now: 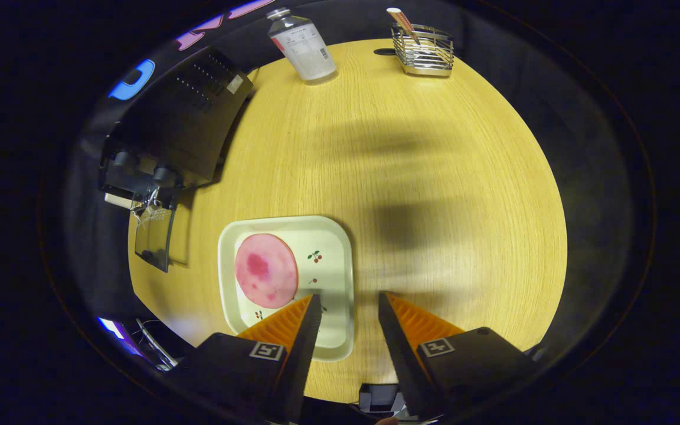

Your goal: Open the toaster oven, put the food inside, and close the toaster oven door.

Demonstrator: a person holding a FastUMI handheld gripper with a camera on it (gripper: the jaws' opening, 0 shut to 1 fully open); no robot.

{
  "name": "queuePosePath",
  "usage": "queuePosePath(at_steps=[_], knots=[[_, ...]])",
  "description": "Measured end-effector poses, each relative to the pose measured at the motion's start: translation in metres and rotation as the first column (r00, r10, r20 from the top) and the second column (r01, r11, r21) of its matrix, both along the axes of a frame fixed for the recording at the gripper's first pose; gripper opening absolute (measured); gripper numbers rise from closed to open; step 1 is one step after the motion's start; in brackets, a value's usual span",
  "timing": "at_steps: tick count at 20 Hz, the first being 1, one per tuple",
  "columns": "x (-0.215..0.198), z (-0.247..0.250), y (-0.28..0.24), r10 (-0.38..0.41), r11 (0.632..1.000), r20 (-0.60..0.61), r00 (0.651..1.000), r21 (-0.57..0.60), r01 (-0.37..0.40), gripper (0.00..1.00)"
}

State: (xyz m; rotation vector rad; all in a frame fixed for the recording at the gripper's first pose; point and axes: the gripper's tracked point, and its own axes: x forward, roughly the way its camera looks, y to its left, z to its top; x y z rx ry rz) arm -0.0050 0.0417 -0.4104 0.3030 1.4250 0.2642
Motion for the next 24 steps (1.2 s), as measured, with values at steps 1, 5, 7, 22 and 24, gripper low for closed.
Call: queuePosePath(at_steps=[1,5,7,22,24], knots=[[0.0,-0.003,-0.001,0.003,1.0,-0.015,1.0,-0.022,-0.003,0.62],[0.002,-0.007,-0.01,-0.01,0.998,-0.03,0.999,-0.057,0.008,0.26],[0.001,-0.005,-0.012,-0.03,0.999,-0.029,0.999,-0.016,0.03,0.14],[-0.011,0.019,0.012,-0.346,0.834,-0.12,0.93,0.414,0.364,0.06],[-0.01,0.03,0.016,-0.369,0.818,-0.106,0.923,0.434,0.377,0.06]])
